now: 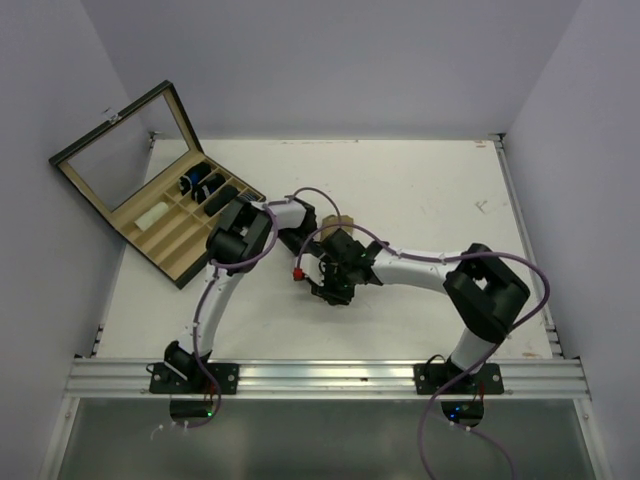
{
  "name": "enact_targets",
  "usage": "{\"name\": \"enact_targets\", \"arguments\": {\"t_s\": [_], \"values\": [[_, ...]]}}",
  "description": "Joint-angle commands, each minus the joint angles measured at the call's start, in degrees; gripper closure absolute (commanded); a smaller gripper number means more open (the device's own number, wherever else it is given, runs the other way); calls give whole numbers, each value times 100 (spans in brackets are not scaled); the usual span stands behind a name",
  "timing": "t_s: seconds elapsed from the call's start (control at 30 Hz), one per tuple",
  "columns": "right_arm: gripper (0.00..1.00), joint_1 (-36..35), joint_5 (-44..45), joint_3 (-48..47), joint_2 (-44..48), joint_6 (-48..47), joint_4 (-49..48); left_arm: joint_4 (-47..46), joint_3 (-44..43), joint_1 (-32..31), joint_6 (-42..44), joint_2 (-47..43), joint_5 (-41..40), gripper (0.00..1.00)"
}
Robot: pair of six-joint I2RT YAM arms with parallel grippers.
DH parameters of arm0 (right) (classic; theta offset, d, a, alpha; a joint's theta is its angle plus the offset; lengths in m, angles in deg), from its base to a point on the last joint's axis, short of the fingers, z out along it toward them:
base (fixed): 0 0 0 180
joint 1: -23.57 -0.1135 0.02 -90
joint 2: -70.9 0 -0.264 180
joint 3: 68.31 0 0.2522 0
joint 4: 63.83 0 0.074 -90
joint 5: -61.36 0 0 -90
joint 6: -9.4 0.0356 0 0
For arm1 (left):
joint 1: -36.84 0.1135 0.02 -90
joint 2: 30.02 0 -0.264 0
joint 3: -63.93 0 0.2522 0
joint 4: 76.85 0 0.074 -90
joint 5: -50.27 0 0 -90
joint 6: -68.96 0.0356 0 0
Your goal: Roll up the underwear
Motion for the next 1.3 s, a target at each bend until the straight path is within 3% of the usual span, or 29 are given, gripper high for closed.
{"name": "enact_targets", "arguments": {"t_s": [0.0, 0.07, 0.17, 0.23, 0.27, 0.3, 0.4, 0.6, 0.73, 0.83, 0.9, 0.97, 1.0, 1.13, 1.27], "values": [[69, -32, -188, -482, -327, -65, -6, -1011, 349, 333, -47, 499, -420, 100], [74, -32, -267, -606, -511, -100, -6, -1029, 393, 421, -83, 473, -367, 100], [89, -32, -513, -624, -652, -12, -216, -1178, 568, 562, -205, 376, -332, 100], [99, -23, -758, -606, -722, 76, -357, -1266, 691, 676, -189, 236, -244, 94], [100, 12, -873, -562, -732, 119, -444, -1266, 822, 694, -93, 157, -200, 89], [100, 47, -1005, -510, -714, 250, -515, -1379, 928, 729, -48, 34, -78, 76], [100, 204, -1558, -299, -723, 444, -735, -1661, 1323, 834, -92, -598, 125, 61], [100, 811, -2674, -350, -968, 874, -859, -2712, 1834, 1037, -503, -2153, 407, 52], [100, 1189, -3369, -553, -1372, 1174, -946, -4348, 2833, 1361, -2011, -3382, -189, 51], [100, 1365, -3730, -615, -1609, 1472, -1060, -5185, 3275, 1809, -2290, -4059, -673, 50], [100, 1488, -4063, -632, -1742, 1770, -1209, -5143, 3565, 1959, -1704, -4447, -1076, 50], [100, 1576, -4239, -606, -1899, 1999, -1358, -5342, 4046, 1916, -361, -5298, -1506, 50], [100, 1594, -4240, -606, -1935, 2053, -1385, -5422, 4249, 1907, -355, -5302, -1587, 50], [100, 1647, -4337, -588, -2137, 2185, -1438, -5414, 4980, 1802, 1712, -6178, -1772, 50], [100, 1655, -4284, -614, -2348, 2115, -1281, -5887, 5797, 1119, 2685, -6760, -2176, 51]]}}
